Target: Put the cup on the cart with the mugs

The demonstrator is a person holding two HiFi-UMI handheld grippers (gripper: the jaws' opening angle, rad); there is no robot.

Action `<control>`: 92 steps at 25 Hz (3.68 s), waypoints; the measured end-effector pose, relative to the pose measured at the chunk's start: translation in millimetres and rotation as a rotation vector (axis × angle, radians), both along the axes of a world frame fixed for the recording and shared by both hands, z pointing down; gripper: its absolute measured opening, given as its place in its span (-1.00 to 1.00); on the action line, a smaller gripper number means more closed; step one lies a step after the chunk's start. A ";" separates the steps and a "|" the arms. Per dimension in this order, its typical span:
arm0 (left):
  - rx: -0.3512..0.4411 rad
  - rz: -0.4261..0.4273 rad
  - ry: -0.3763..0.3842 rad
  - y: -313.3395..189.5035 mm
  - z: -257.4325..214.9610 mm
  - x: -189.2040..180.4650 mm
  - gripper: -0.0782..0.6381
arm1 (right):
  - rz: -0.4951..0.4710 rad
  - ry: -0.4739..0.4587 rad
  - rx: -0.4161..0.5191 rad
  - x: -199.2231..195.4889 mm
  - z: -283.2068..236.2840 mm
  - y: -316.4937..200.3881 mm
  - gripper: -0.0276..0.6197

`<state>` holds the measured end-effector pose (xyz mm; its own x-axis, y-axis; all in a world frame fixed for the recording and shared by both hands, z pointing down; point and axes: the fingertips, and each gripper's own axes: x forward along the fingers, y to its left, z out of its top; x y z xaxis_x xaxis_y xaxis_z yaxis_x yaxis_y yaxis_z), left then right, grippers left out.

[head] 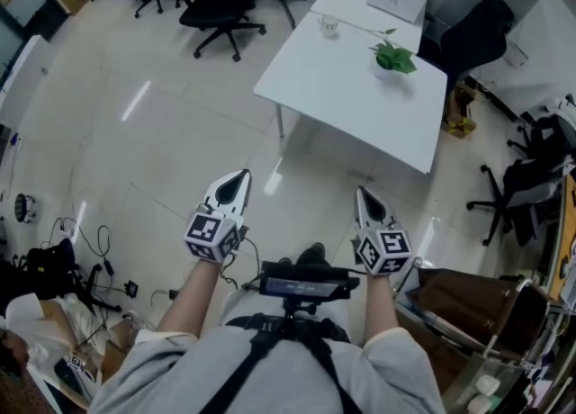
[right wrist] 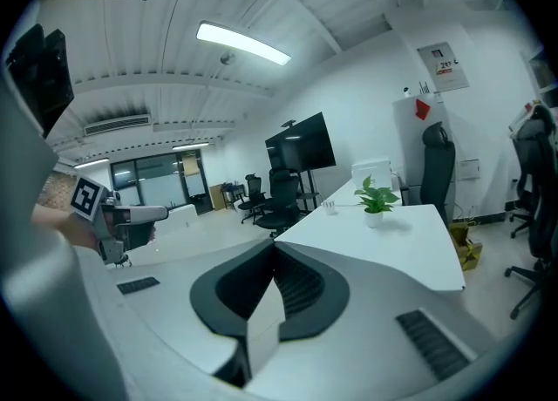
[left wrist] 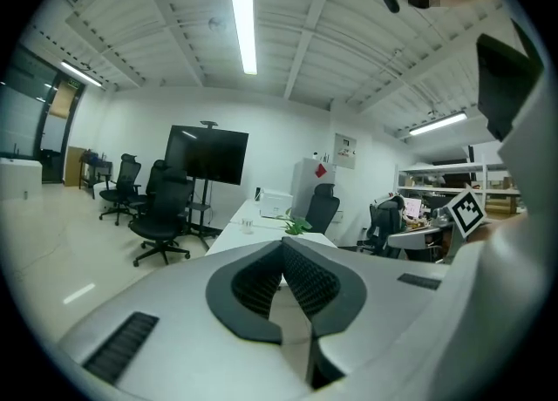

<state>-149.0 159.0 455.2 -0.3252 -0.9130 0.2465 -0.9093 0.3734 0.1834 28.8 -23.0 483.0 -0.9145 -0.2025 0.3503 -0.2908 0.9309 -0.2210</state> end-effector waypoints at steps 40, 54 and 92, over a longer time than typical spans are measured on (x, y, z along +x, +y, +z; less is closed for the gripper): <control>0.012 0.045 -0.031 -60.5 -7.4 -379.9 -0.77 | 0.036 -0.032 -0.024 -398.7 12.1 -41.6 -0.90; 0.006 0.276 0.020 -125.1 20.3 -430.9 -0.77 | 0.277 0.022 -0.014 -416.5 19.7 -75.2 -0.90; -0.063 0.544 0.032 -423.6 105.9 -429.7 -0.15 | 0.411 0.071 -0.099 -451.2 89.3 -274.4 -0.90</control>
<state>-578.7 -264.6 561.0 0.1980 -0.9304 0.3084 -0.9686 -0.1375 0.2070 -422.4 -297.4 572.3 -0.7379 -0.5070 0.4455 -0.6507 0.7098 -0.2699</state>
